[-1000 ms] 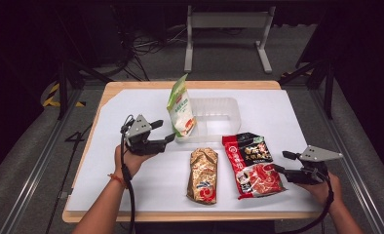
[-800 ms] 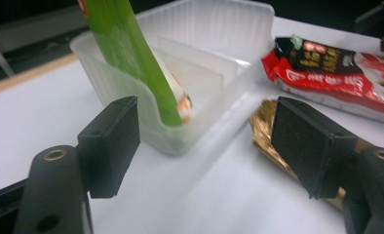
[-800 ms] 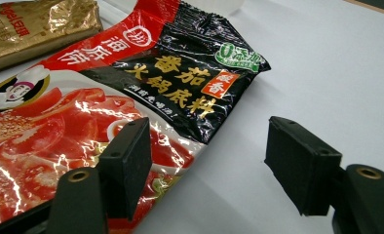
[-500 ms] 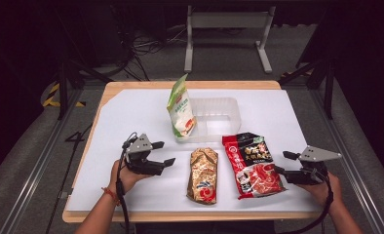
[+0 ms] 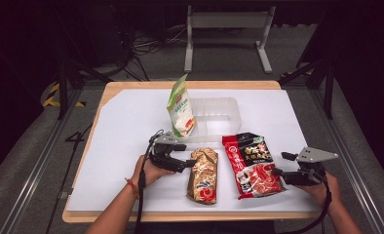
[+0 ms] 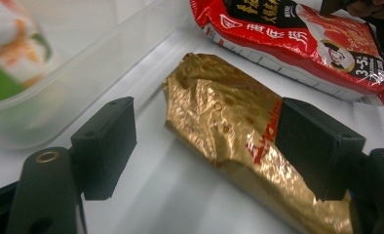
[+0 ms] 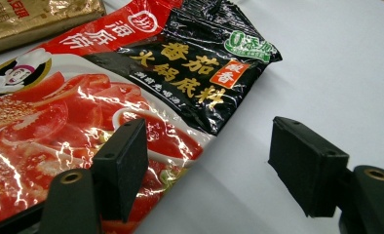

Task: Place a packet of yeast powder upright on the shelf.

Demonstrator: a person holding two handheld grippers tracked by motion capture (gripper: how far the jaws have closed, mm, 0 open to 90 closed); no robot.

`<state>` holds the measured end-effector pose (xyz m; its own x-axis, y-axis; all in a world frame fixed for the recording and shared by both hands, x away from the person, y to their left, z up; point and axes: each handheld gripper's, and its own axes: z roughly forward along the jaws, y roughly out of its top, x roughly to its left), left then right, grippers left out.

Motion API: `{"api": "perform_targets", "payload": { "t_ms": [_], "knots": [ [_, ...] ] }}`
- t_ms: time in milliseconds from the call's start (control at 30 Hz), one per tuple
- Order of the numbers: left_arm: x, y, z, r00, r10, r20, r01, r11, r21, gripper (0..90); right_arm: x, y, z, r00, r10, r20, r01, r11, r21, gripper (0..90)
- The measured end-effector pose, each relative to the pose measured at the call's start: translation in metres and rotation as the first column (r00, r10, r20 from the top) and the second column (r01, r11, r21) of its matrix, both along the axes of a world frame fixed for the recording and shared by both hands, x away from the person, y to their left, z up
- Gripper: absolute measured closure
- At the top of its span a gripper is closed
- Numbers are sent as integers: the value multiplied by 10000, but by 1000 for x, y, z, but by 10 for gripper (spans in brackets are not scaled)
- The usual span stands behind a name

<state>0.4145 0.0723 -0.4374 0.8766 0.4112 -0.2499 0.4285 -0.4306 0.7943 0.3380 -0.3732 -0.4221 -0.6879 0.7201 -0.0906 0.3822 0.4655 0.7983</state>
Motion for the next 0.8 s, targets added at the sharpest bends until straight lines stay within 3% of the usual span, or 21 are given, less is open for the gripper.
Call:
{"api": "perform_targets", "payload": {
  "t_ms": [133, 233, 433, 533, 600, 667, 800],
  "knots": [
    [6, -13, -6, 9992, 230, -318, -216, 9988, 439, 225, -1, -2, -1, 10000, -12, 0, 12, 10000, 16, 308],
    [12, -22, -11, 9963, 365, -779, -327, 9982, 501, 227, -2, -3, -1, 10000, -46, -38, 46, 10000, 22, 305],
    [22, -35, -16, 9917, 293, -1252, -261, 9993, 274, 214, -5, -5, -1, 10000, -55, -26, 55, 10000, -2, 301],
    [23, -40, -16, 9929, 216, -1169, -184, 9994, 285, 210, -4, -5, -2, 9999, -18, -104, 18, 10000, 77, 298],
    [22, -40, -17, 9905, 23, -1373, -8, 9999, 108, 260, -4, -5, -2, 9999, -10, -114, 11, 10000, 79, 297],
    [21, -39, -17, 9903, -121, -1387, 123, 9999, 12, 367, -4, -5, -1, 9999, 14, -109, -13, 10000, 81, 296],
    [19, -34, -15, 9898, 29, -1427, -54, 9998, -173, 513, -4, -4, -1, 9999, 30, -103, -29, 10000, 52, 292]
  ]
}}
